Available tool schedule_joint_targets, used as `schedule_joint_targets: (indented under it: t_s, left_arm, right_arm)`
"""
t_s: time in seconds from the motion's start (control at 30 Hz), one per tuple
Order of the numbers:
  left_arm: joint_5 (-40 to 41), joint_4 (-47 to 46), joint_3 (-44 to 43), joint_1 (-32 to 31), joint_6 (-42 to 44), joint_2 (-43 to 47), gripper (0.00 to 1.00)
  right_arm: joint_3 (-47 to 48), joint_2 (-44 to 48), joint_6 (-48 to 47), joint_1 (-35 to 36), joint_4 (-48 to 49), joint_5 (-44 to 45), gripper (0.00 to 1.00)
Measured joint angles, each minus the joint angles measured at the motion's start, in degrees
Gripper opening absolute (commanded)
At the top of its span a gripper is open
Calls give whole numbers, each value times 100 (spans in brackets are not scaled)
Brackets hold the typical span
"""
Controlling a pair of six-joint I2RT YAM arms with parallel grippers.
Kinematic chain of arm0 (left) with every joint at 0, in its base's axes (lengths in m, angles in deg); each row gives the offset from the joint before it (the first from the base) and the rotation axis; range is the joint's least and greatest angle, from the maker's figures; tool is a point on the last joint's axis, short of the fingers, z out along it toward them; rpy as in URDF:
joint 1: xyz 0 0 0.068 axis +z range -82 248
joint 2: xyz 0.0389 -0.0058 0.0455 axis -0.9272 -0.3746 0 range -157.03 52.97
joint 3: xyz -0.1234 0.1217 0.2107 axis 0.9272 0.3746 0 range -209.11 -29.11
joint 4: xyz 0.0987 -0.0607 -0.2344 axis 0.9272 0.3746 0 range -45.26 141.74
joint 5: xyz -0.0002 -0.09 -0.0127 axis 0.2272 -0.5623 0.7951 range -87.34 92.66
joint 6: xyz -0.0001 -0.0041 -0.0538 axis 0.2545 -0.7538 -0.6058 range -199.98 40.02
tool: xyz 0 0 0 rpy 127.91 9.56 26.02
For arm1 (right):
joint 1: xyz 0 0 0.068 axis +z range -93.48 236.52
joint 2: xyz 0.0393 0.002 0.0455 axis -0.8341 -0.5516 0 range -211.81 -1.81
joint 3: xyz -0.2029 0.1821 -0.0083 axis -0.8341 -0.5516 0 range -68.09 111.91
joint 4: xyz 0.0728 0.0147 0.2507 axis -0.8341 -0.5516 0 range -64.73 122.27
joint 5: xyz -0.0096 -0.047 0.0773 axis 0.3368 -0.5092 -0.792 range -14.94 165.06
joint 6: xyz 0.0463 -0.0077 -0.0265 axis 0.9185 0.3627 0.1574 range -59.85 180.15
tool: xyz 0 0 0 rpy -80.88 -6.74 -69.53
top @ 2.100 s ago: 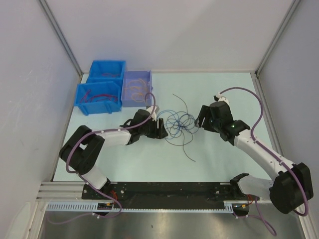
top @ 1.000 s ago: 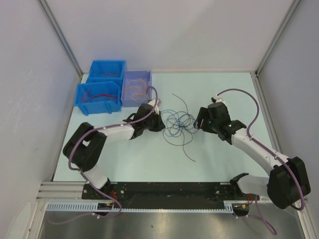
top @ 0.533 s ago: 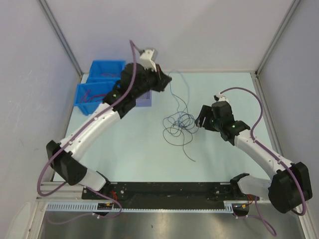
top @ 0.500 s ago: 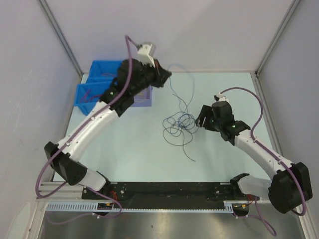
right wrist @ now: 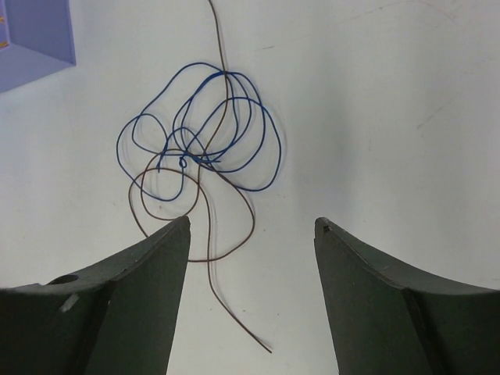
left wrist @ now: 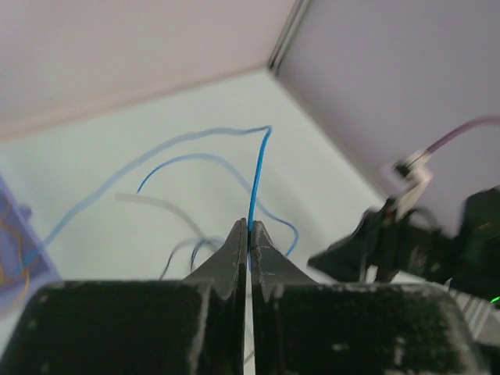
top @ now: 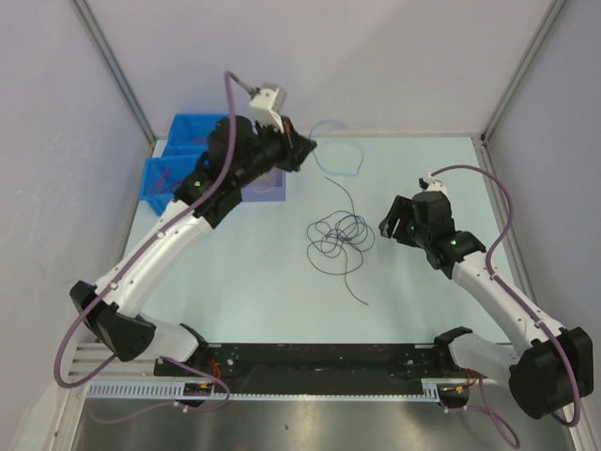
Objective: Untangle the cables
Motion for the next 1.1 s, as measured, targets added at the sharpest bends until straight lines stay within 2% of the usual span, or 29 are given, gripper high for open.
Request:
schedule_joint_targets:
  t_s: [0.17, 0.43, 0.6, 0.63, 0.77, 0.93, 1.03, 1.1]
  left_arm:
    - [164, 282, 1058, 0, -4, -48, 0]
    - [535, 140, 1349, 131, -96, 48, 0]
    - [-317, -520, 1934, 553, -431, 138, 0]
    - [-697, -929, 2245, 885, -643, 153, 1]
    - [-1655, -1902, 3132, 1541, -1329, 42, 0]
    - [-1829, -2046, 3167, 1613, -1478, -111, 0]
    - [-1749, -1950, 3001, 1558, -1453, -111, 4]
    - [-1620, -1749, 2761, 1510, -1353, -114, 0]
  right_arm:
    - [0, 0, -28, -96, -9, -7, 69]
    - [-44, 0, -66, -101, -4, -61, 69]
    - [-142, 13, -83, -127, -7, -61, 69]
    - [-166, 24, -85, -136, -7, -61, 69]
    - [-291, 107, -87, -160, -7, -74, 69]
    - [-483, 267, -90, -190, -2, -120, 67]
    - [-590, 328, -90, -210, 7, -168, 67]
    - [-640, 343, -92, -223, 15, -190, 67]
